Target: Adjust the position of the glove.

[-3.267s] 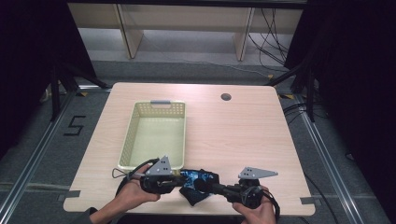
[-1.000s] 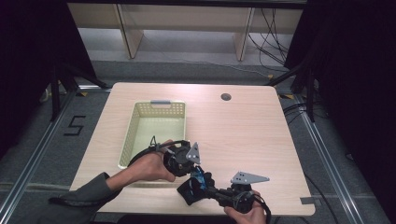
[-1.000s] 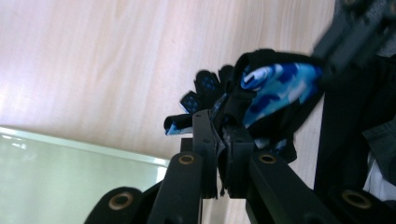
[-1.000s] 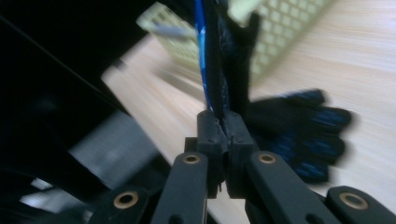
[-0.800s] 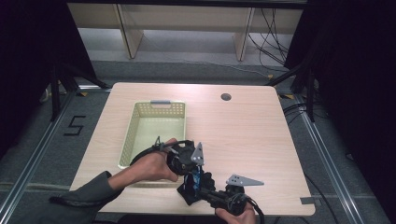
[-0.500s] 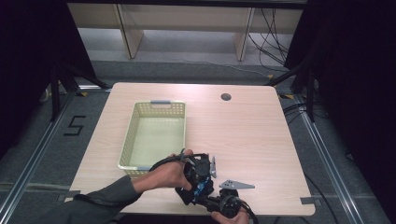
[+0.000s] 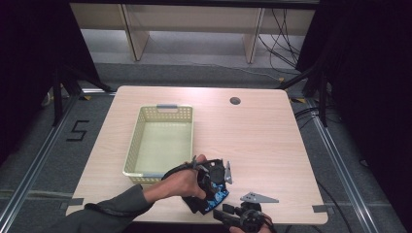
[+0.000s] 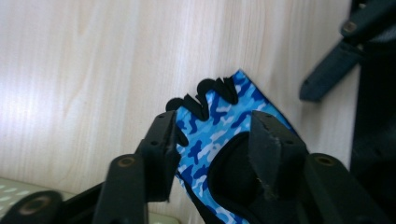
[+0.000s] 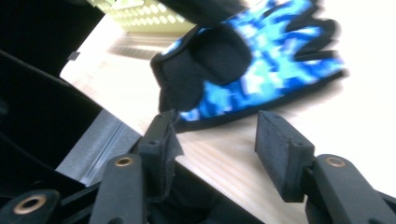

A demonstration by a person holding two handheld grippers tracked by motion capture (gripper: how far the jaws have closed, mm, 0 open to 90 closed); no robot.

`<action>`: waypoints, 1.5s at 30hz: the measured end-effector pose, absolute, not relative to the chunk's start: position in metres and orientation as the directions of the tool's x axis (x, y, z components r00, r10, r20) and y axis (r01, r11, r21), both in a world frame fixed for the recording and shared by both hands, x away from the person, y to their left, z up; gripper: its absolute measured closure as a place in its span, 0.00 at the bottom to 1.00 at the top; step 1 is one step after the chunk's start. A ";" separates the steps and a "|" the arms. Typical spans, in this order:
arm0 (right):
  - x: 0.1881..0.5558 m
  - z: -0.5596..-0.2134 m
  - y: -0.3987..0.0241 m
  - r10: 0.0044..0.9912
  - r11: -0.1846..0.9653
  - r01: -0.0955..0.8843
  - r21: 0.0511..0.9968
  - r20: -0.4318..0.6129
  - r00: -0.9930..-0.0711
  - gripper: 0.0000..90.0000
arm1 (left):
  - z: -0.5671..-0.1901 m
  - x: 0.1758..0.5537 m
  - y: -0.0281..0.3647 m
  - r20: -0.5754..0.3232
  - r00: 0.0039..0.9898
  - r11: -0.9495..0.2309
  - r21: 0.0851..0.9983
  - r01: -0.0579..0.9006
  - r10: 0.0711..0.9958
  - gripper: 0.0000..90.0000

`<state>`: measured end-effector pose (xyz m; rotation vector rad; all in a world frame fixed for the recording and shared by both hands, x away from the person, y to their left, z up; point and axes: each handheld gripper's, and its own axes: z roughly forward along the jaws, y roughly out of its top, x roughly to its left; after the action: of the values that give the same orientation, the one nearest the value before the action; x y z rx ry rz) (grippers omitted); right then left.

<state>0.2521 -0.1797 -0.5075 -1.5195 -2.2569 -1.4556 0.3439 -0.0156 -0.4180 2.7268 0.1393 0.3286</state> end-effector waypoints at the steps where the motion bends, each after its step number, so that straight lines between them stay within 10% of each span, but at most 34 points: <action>1: 0.252 -0.506 -0.184 0.704 0.063 0.744 0.665 0.499 -0.505 0.53 | -0.413 0.343 -0.013 0.212 0.966 -0.913 0.406 0.051 0.148 0.54; 17: 0.263 -0.497 -0.206 0.710 0.047 0.705 0.707 0.473 -0.522 0.47 | -0.414 0.299 0.060 0.010 0.928 -0.676 0.687 0.265 0.373 0.42; 45: 0.316 -0.493 -0.204 0.701 0.223 0.683 0.696 0.372 -0.608 0.46 | -0.492 0.292 0.119 -0.360 0.724 -0.408 0.641 0.650 0.588 0.42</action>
<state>0.3162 -0.2038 -0.4931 -1.3992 -2.4731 -1.3889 0.2917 0.1192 -0.4922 2.1207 0.9346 -0.0975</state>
